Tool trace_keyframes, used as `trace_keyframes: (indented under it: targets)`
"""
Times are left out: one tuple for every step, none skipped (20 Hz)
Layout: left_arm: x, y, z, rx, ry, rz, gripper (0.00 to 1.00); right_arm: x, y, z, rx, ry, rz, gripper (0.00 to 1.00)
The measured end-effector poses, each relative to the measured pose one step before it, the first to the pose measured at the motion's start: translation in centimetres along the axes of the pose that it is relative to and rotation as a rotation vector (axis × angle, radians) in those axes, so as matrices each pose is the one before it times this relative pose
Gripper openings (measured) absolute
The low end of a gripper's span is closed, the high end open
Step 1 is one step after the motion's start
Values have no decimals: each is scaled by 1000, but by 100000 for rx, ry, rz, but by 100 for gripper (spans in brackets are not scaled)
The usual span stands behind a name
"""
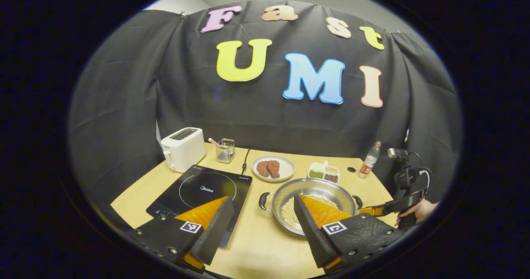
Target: First push the handle of the pot to place it horizontally, then grasp the pot with both hands and set it on the induction cooktop.
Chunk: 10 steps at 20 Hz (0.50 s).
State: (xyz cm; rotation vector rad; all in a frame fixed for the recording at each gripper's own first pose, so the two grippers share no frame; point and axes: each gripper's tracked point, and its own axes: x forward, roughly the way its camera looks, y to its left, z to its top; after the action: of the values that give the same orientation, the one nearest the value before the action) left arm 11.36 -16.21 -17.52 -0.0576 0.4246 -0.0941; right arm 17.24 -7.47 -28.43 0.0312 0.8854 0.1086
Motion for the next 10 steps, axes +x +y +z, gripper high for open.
trace_keyframes:
  targets:
    - [637, 814, 0, 262, 682, -1972, 85, -593, -313, 275, 2902, -1634, -1642, 52]
    - [809, 653, -123, 130, 619, -2610, 90, -571, -122, 312, 3232, -2044, -1605, 58]
    - [734, 427, -50, -121, 1379, -3264, 85, -746, 335, 497, 3884, -2449, 561, 69]
    - [641, 450, -535, -683, 2227, -3074, 90, -941, 359, 526, 3591, -2625, 510, 81]
    - [682, 272, -415, -1223, 1942, -3137, 90, -401, 207, 732, 3474, -2725, 218, 100]
    - [834, -8, -261, -1277, 1380, -3637, 90, -662, 59, 693, 3147, -2668, -344, 96]
    - [648, 24, -153, -1012, 1063, -3390, 90, -597, 158, 879, 2860, -2633, -39, 98]
    - [727, 86, -356, -492, 1515, -3429, 90, -497, 135, 823, 2805, -2834, -230, 98]
    - [999, -11, -343, 16, 1667, -3183, 90, -321, 210, 855, 2307, -2008, 120, 98]
    - [959, 147, -328, 390, 2404, -2500, 90, -180, 186, 463, 1805, -806, -385, 93]
